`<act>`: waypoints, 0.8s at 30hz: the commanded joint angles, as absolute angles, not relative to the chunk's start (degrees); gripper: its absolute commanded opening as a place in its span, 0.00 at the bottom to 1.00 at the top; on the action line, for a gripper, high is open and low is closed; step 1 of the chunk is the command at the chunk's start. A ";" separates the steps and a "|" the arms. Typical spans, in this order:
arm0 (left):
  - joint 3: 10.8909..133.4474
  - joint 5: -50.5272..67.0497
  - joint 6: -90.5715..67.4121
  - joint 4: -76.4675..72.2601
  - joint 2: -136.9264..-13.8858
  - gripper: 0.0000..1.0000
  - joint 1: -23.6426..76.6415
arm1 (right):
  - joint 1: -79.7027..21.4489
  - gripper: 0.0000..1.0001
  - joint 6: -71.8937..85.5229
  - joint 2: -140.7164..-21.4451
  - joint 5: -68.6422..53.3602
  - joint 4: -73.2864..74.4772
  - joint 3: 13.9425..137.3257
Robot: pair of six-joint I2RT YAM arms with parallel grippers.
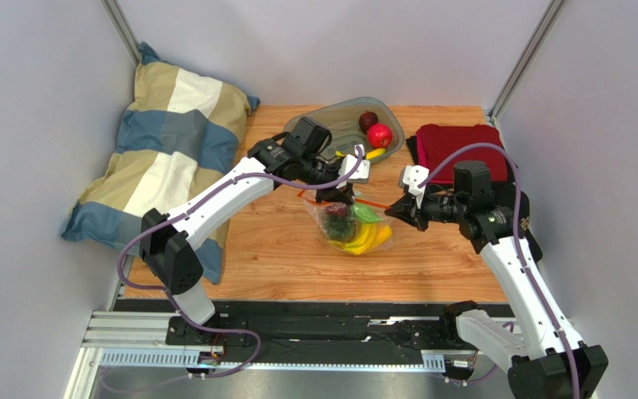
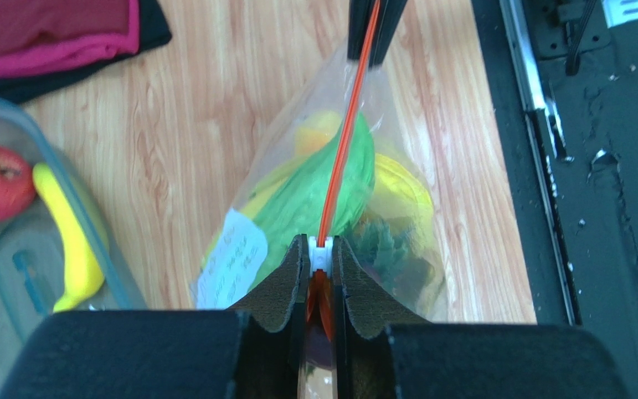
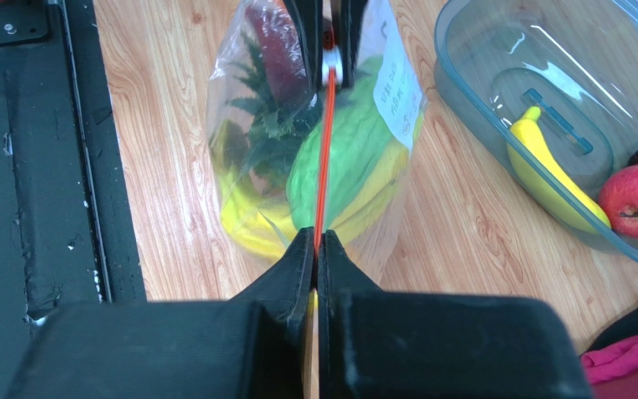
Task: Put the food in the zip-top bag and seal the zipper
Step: Zip the zipper food storage bag at the center of the board.
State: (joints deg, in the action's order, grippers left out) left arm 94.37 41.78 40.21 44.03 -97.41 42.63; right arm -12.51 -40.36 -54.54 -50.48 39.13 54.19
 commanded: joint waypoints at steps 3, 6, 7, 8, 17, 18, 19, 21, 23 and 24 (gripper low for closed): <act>92.81 34.81 45.17 50.61 -90.79 0.00 36.48 | -9.67 0.00 -40.17 -52.74 -51.68 39.64 53.61; 92.55 34.19 45.96 52.29 -89.74 0.00 34.63 | -8.79 0.00 -40.17 -52.38 -51.42 39.73 53.35; 92.37 33.58 46.14 52.56 -89.39 0.00 33.93 | -8.27 0.00 -40.17 -52.12 -51.42 39.81 53.26; 92.11 33.49 46.40 52.73 -88.69 0.00 33.58 | -8.00 0.00 -40.08 -52.03 -51.42 39.99 53.26; 87.72 32.08 48.25 54.23 -84.29 0.00 30.59 | -4.83 0.00 -39.99 -50.63 -51.77 40.52 52.56; 87.28 32.08 48.43 54.23 -83.85 0.00 30.24 | -4.49 0.00 -40.08 -50.45 -51.68 40.69 52.21; 86.84 31.91 48.78 54.23 -83.59 0.00 30.06 | -4.22 0.00 -40.25 -50.28 -51.68 40.95 52.21; 85.61 31.82 48.95 54.32 -82.62 0.00 29.53 | -3.87 0.00 -40.52 -49.75 -51.68 41.31 51.86; 84.64 31.82 49.65 54.84 -81.83 0.00 29.18 | -3.43 0.00 -40.96 -49.31 -51.77 41.57 51.59; 84.29 31.47 49.83 55.02 -81.39 0.00 28.83 | -3.25 0.00 -41.04 -49.05 -51.77 42.01 51.50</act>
